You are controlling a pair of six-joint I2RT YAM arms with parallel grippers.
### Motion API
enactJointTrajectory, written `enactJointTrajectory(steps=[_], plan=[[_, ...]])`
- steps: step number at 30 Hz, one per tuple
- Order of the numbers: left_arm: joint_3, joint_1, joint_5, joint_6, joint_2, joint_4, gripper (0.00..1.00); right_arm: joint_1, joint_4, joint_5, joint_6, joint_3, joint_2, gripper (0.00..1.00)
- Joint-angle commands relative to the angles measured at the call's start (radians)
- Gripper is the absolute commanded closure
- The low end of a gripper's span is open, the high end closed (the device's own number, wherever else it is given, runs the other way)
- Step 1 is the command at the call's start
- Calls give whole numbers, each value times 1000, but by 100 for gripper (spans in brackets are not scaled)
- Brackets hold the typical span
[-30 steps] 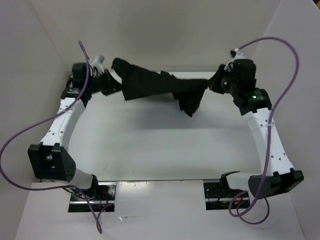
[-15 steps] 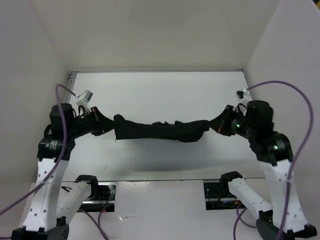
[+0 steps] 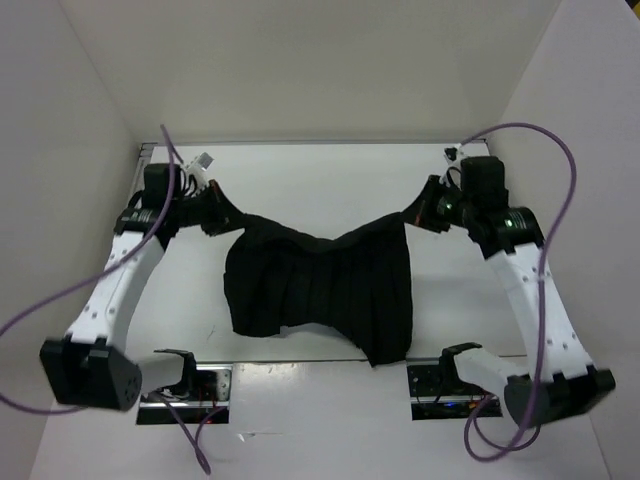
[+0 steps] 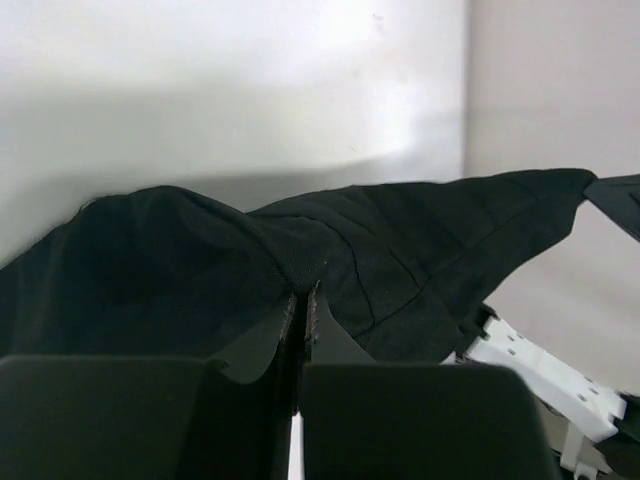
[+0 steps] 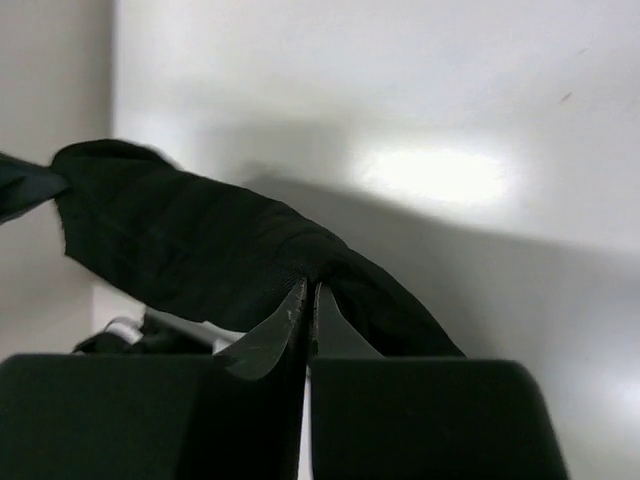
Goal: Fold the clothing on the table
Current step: Flatten the skirt out
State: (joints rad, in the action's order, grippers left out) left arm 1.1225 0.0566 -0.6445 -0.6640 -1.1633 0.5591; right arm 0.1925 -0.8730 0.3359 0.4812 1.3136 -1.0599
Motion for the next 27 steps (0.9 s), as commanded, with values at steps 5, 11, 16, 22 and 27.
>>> enactJointTrajectory(steps=[5,11,16,22,27], plan=[[547,-52,-12,104,-450,-73,96,-114,184,-251,-130,384,-349,100],[953,-86,-84,95,-576,-50,92,-123,247,-342,-173,664,-369,100],[744,-86,-72,95,-455,-108,85,-133,272,-302,-182,462,-258,100],[133,-46,-46,60,-348,-232,83,-133,284,-5,-98,-86,-166,100],[-260,3,-4,60,-282,-243,86,-85,151,196,5,-463,-37,100]])
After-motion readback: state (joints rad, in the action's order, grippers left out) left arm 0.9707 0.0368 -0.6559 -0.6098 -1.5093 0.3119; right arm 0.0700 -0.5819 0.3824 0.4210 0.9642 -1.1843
